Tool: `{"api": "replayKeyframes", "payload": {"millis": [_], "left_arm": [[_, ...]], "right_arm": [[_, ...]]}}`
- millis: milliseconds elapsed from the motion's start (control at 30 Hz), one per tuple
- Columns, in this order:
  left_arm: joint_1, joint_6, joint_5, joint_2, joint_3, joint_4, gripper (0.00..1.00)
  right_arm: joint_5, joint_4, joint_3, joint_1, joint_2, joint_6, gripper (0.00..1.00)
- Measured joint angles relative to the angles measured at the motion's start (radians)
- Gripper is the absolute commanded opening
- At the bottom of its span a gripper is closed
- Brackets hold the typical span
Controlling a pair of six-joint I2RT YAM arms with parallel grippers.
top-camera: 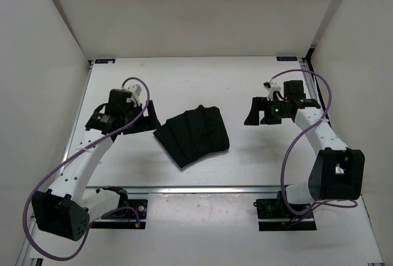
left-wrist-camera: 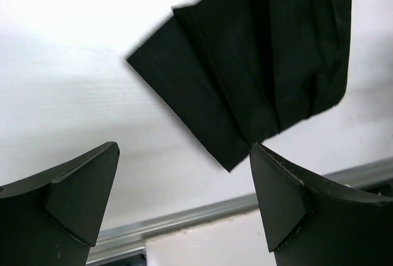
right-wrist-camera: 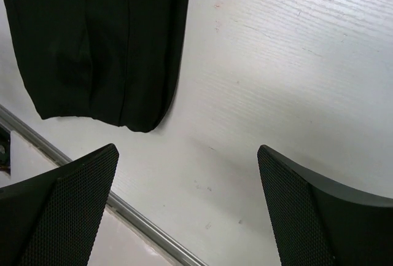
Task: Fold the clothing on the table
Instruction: Fold the skirt
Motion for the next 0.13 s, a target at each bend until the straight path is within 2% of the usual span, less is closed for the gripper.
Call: {"api": "replayKeyframes", "payload": {"millis": [133], "left_arm": [[0.026,0.051,-0.008,0.021,0.053,-0.011,0.99]], "right_arm": [[0.013,-0.002,-0.032,0.001,-0.067,-0.003,0.99]]}}
